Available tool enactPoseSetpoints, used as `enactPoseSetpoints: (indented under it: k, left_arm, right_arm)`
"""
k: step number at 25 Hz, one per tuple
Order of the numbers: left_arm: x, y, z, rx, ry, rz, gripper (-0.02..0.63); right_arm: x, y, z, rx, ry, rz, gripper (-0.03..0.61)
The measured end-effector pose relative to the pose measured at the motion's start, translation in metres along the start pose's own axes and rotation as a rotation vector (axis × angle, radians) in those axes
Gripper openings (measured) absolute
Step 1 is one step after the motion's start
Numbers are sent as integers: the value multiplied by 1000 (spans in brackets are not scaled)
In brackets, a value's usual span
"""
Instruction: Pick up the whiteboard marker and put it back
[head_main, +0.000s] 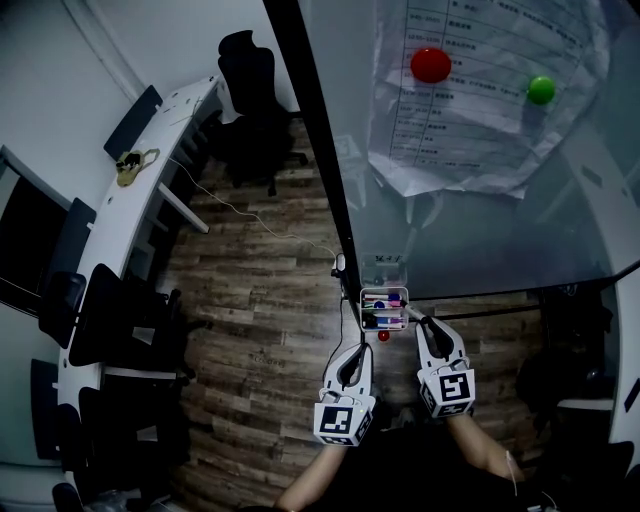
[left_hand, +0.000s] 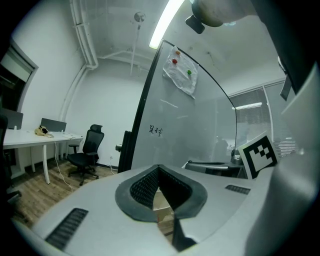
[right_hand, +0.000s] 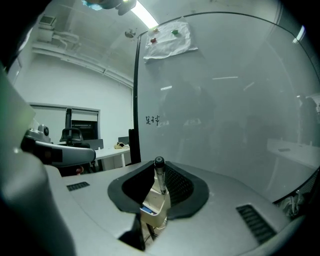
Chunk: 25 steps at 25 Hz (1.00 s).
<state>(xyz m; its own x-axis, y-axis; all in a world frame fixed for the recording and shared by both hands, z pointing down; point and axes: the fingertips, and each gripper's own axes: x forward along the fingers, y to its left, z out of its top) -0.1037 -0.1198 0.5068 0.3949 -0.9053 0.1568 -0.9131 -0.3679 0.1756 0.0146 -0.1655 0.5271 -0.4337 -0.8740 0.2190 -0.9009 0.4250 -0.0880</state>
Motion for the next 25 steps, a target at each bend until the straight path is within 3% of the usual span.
enactPoseSetpoints:
  k: [25]
  left_arm:
    - [-55,-75,-3,43,-42,27,8]
  right_arm:
    - [-111,1,4,-37,-52,70,77]
